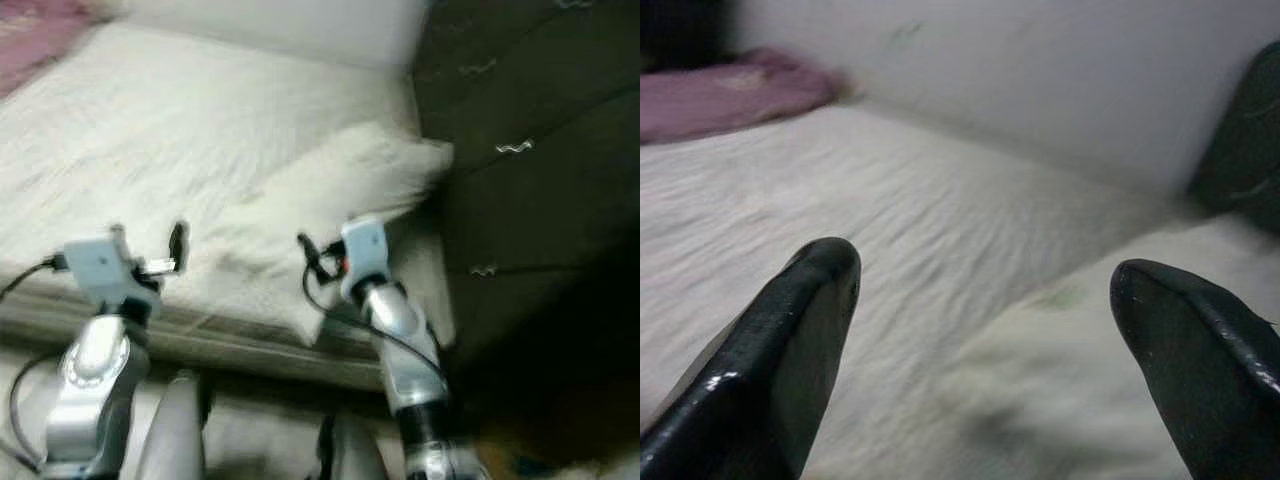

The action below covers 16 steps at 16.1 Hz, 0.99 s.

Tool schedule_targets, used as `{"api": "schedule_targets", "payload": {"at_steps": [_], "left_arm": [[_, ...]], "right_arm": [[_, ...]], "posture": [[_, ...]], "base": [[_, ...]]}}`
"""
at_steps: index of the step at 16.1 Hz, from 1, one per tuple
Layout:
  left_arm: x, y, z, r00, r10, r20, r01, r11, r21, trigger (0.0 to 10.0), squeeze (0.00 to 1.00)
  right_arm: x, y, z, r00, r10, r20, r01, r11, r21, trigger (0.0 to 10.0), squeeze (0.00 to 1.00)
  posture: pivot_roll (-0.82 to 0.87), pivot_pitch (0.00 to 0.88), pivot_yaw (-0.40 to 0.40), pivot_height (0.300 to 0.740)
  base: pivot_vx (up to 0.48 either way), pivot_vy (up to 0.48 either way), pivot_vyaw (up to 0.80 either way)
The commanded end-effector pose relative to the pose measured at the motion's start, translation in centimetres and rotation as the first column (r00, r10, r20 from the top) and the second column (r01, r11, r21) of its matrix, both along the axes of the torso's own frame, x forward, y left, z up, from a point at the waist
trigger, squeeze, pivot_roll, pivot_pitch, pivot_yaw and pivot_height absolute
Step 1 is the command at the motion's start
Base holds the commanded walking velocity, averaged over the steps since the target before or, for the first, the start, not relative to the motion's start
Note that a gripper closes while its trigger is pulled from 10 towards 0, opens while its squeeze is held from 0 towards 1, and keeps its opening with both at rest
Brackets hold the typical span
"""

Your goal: Clean up the room

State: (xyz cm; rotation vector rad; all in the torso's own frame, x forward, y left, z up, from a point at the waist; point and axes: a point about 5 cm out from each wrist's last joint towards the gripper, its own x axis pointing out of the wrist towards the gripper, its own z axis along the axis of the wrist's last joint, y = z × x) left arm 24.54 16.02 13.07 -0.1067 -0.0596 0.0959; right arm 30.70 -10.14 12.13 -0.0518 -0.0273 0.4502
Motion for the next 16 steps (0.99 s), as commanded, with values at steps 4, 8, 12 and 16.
{"api": "schedule_targets", "payload": {"at_steps": [4,8,12,16], "left_arm": [[-0.05,-0.12,-0.14,1.000,-0.027,-0.011,0.027,1.000,-0.012,10.0,0.00],[0.18,-0.56,0.16,0.998,-0.067,0.016,0.067,0.998,-0.019,10.0,0.00],[0.19,-0.53,0.18,0.997,-0.077,0.016,0.077,0.997,-0.029,10.0,0.00],[-0.11,-0.77,0.00,0.996,-0.085,0.008,0.086,0.996,-0.041,10.0,0.00]], "right_arm": [[-0.28,0.08,-0.72,1.000,0.009,-0.029,-0.010,1.000,-0.002,10.0,0.00],[-0.17,0.09,-0.72,1.000,0.008,-0.026,-0.009,1.000,-0.009,10.0,0.00],[-0.18,0.09,-0.73,1.000,0.016,-0.026,-0.016,1.000,-0.011,10.0,0.00],[-0.18,0.07,-0.74,0.999,0.012,-0.031,-0.013,1.000,-0.008,10.0,0.00]], "posture": [[0.12,0.063,-0.117,0.640],[0.12,0.054,-0.115,0.640],[0.12,0.060,-0.118,0.640],[0.12,0.068,-0.118,0.640]], "base": [[0.000,0.000,0.00],[0.067,0.000,0.00],[0.313,0.000,0.00],[0.316,0.000,0.00]]}}
